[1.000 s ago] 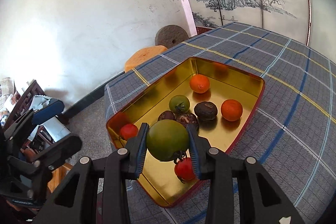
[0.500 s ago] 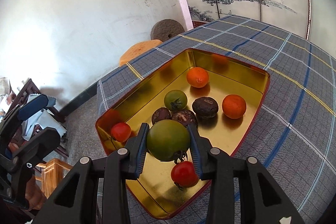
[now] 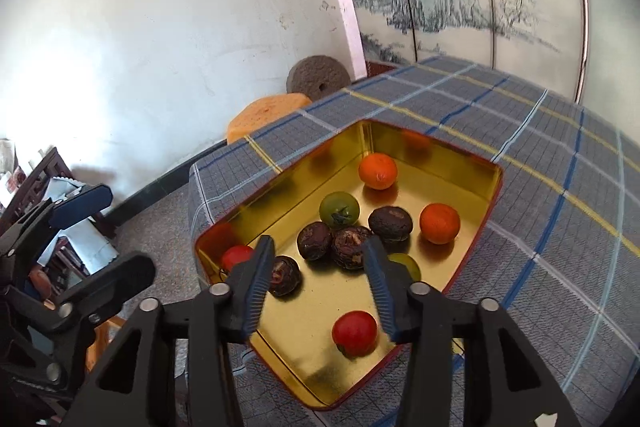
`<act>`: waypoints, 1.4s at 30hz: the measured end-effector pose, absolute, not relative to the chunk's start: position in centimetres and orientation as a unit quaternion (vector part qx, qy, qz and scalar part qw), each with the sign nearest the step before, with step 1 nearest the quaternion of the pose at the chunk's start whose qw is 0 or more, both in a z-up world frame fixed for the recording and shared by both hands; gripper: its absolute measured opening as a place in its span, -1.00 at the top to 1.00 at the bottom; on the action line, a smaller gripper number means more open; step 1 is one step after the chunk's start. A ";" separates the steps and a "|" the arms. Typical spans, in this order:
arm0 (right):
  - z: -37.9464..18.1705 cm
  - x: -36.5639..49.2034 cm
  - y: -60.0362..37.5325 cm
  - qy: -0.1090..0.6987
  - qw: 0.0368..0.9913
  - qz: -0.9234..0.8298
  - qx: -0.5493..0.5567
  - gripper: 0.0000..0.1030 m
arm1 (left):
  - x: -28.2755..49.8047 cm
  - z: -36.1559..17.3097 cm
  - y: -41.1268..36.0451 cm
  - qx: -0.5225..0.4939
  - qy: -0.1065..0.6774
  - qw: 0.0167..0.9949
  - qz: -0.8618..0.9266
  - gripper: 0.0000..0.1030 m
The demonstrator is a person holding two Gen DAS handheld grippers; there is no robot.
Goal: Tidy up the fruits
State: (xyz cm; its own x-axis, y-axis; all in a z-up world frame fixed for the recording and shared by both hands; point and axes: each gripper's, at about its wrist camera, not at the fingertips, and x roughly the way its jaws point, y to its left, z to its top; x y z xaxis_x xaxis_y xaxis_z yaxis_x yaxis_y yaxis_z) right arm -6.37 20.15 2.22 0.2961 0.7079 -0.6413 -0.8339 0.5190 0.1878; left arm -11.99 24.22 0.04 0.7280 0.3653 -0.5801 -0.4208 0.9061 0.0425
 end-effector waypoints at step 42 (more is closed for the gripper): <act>14.2 -18.9 9.1 0.047 0.934 0.345 -0.082 -0.99 | -18.5 8.8 20.7 -0.040 0.188 0.957 0.216 -0.99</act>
State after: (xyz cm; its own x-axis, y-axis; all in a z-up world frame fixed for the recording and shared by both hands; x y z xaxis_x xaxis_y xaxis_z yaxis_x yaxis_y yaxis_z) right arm -18.92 9.12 14.17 0.7572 0.6371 -0.1440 -0.6524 0.7481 -0.1212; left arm -18.52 20.67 8.81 0.8365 0.3979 -0.3768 -0.4280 0.9038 0.0044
